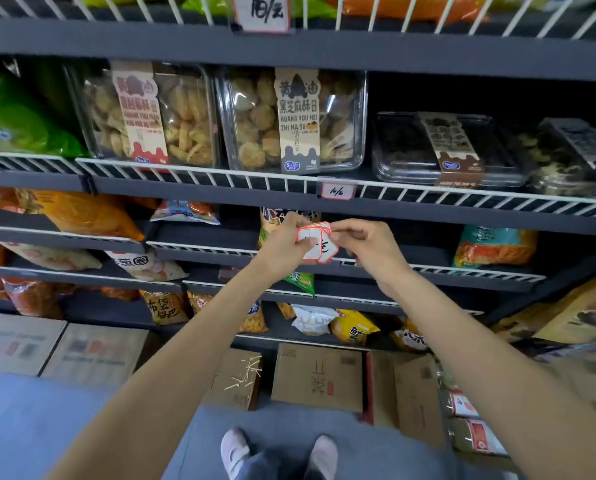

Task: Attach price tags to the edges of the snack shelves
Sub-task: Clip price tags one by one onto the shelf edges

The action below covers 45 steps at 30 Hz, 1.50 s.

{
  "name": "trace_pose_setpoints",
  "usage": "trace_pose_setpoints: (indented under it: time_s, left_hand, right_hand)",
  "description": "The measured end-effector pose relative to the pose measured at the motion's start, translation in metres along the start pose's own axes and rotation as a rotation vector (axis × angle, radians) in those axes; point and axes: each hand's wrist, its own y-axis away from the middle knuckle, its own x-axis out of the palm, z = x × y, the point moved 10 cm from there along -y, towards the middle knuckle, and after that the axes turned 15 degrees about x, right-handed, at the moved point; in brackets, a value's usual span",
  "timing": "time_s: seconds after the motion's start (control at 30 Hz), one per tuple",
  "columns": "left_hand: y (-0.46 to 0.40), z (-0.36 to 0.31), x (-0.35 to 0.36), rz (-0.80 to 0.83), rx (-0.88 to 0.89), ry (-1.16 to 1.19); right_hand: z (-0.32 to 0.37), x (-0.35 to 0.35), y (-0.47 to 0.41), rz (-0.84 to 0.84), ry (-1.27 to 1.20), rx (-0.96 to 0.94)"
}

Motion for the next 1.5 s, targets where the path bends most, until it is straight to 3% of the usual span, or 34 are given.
trace_pose_setpoints:
  time_s: [0.27,0.43,0.67,0.9,1.2,1.5]
  left_hand:
    - [-0.007,0.041,0.028,0.051,-0.04,-0.014]
    - [-0.01,0.059,0.041,0.067,-0.012,-0.058]
    - [-0.008,0.116,0.057,0.125,-0.119,-0.144]
    - [-0.014,0.139,0.089,0.253,-0.143,-0.031]
    - [-0.022,0.148,0.093,0.077,-0.18,0.127]
    - [-0.021,0.158,0.113,0.05,-0.226,0.364]
  right_hand:
    - [-0.052,0.0,-0.028,-0.127,-0.026,0.123]
    - [-0.077,-0.003,-0.039,-0.211,-0.001,0.095]
    - [-0.104,-0.001,-0.049,-0.33,0.207,0.057]
    - [-0.118,-0.008,-0.059,-0.536,0.559,-0.018]
    - [-0.12,-0.007,-0.065,-0.586,0.684,-0.143]
    - [-0.126,-0.019,-0.07,-0.587,0.706,-0.201]
